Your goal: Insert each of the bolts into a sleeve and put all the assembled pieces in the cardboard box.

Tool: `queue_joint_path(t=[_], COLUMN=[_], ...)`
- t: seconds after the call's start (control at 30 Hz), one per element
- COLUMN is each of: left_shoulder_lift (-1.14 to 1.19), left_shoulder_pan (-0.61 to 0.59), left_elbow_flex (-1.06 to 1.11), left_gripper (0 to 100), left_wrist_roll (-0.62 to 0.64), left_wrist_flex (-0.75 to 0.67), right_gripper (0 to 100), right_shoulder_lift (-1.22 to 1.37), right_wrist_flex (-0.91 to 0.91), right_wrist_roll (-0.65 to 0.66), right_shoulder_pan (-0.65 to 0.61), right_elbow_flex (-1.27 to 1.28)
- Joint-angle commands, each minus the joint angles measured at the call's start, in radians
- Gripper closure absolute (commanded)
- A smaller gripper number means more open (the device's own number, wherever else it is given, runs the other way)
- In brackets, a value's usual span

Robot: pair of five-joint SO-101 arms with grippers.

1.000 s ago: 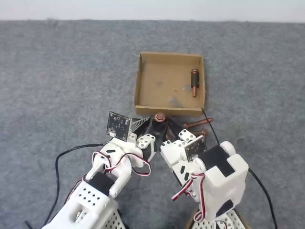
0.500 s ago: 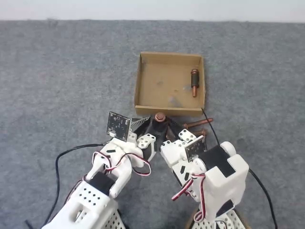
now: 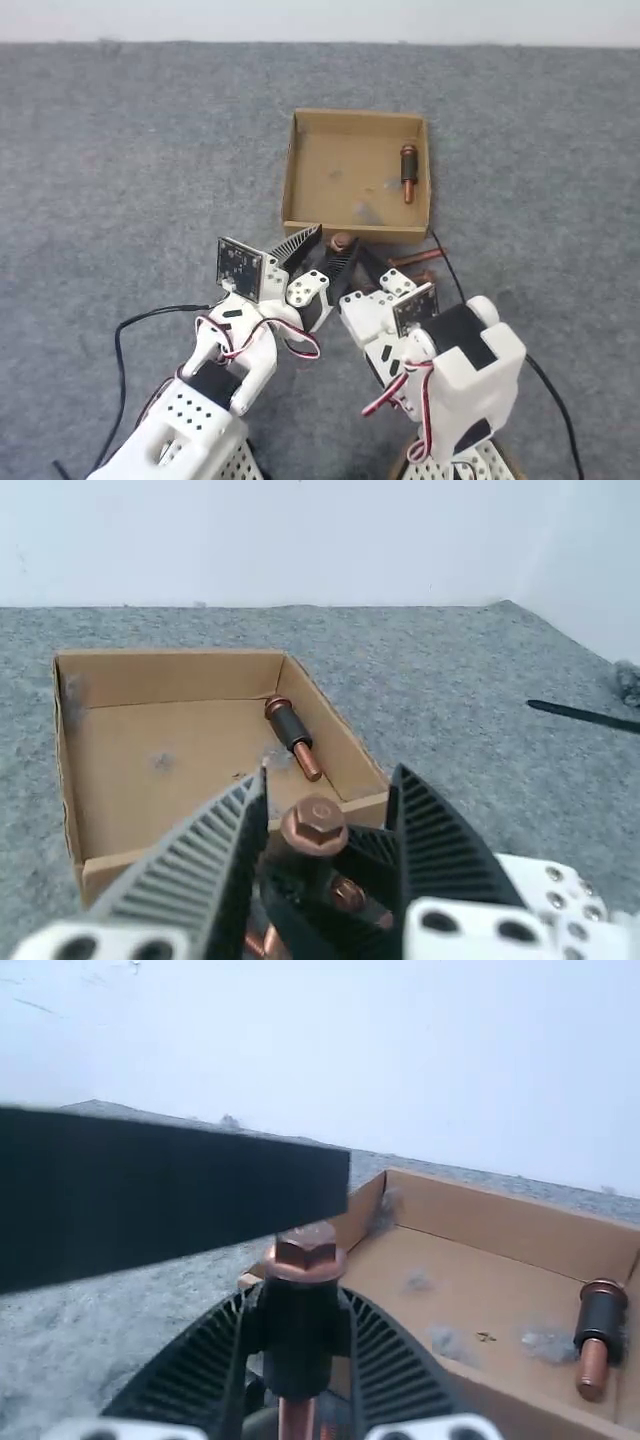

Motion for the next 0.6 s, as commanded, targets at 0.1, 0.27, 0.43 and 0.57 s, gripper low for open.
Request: queue_joint_path(t=[0.1,0.27,0.43,0.57], left_shoulder_lift=[-0.012,-0.012,-0.012,-0.012], left_shoulder_pan=[-0.048,-0.241,-0.385,-0.483], left_elbow_flex=[-0.007,-0.007,-0.007,-0.008], left_gripper=[88,98,99,99], left_wrist_roll=[0.005,0.005,0.005,0.005], left_wrist_flex=[-0.025,-0.008,0.135,0.281], right_gripper=[99.2,99.2,99.2,99.2], right_shoulder_lift=[-0.019,-0.019,-0.019,-0.019], right_wrist_flex=[-0.024,-0.024,-0.024,-0.031], right_wrist_roll=[-0.002,-0.002,-0.002,-0.002], right_shoulder_pan=[0.067,0.071,0.071,0.071], right_elbow_flex=[-0.021,-0.021,-0.021,-0.017])
